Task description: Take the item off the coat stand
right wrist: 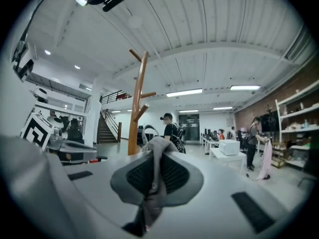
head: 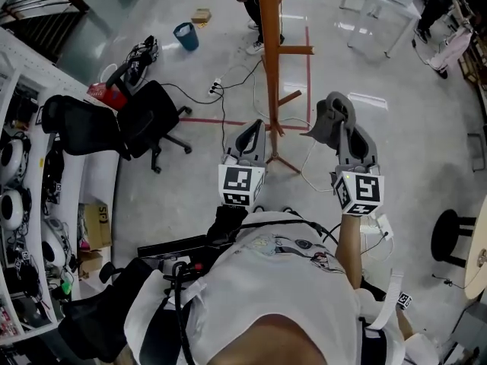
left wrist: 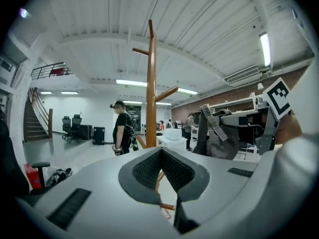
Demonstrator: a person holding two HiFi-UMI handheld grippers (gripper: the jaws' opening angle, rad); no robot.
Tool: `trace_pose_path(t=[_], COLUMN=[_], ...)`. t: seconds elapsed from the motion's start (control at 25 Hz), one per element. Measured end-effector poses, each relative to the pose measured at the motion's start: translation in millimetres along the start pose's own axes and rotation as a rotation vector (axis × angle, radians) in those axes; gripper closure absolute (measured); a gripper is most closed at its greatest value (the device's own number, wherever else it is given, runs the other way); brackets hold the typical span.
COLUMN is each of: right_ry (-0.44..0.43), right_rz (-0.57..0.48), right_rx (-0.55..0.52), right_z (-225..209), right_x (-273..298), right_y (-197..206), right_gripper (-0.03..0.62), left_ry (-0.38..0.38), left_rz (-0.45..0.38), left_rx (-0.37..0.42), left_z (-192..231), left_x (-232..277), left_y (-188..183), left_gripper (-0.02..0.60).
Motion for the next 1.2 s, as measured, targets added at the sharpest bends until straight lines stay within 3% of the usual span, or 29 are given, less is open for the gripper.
trace_pose_path(t=[0.2,0.52,1.2], right_ry=[0.048,0.049,0.037], right_rz=[-0.062,-0.098,-0.089], right_rx=[-0.019,-0.022,-0.029], right_z=[11.5,20.6,28.5], right_x=[-14.2,-17.8,-8.8], right_y=[-11.4,-17.9,-9.2], right_gripper=[0.576,0.576,0.576], left_ry=[0.034,0.035,0.017], left_rz=[-0.029,-0.084,-0.069], left_rx=[0.027,0.05,0.056], left_z=[-8.2,-10.1,-6.0], left_x=[6.3,6.6,6.2], left_y=[-12.2,-35.7,-29.8], left_gripper=[0.578,0.578,0.578])
Point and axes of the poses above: the fingertips, and each gripper's own axes: x forward along the fingers, z to its left, y out of its underside, the point moved 2 cm from there along -x, backward along the fingers, and after that the axes turned 13 degrees about y, right-handed, at the moved point
